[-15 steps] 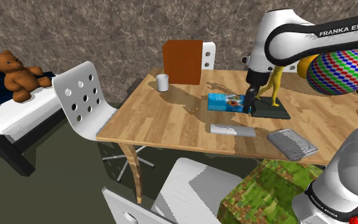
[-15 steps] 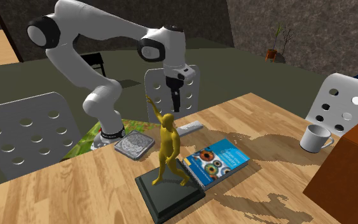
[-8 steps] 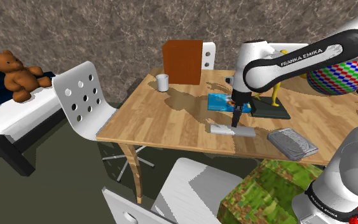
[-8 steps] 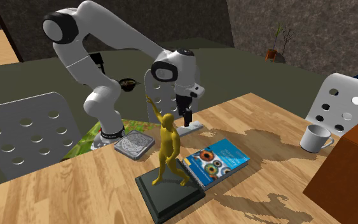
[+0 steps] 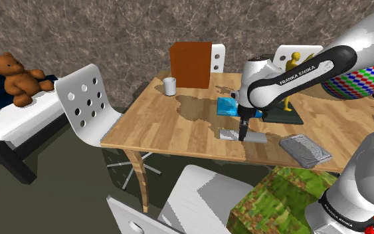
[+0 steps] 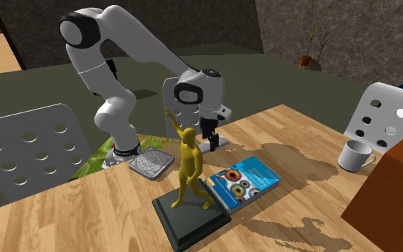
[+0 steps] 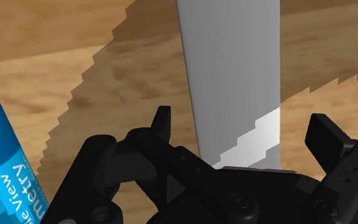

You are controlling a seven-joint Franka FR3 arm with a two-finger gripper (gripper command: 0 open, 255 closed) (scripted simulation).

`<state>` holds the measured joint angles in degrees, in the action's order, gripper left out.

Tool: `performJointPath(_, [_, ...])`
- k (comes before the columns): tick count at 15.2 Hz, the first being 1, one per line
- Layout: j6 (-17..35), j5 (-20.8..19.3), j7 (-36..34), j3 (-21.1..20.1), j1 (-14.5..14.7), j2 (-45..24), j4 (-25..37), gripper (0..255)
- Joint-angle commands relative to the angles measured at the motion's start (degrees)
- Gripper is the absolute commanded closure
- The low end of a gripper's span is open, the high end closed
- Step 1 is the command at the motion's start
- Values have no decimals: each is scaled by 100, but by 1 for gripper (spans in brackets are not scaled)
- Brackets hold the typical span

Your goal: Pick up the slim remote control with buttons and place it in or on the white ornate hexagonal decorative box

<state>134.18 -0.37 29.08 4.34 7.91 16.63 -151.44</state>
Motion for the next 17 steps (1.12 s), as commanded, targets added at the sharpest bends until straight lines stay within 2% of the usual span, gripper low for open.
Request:
performJointPath(1, [240, 10, 16, 9, 4, -153, -82, 0])
performJointPath(9, [238, 10, 16, 9, 4, -152, -81, 0])
performJointPath(10, [238, 10, 16, 9, 4, -152, -81, 255])
performJointPath(17, [239, 10, 16, 9, 4, -153, -82, 255])
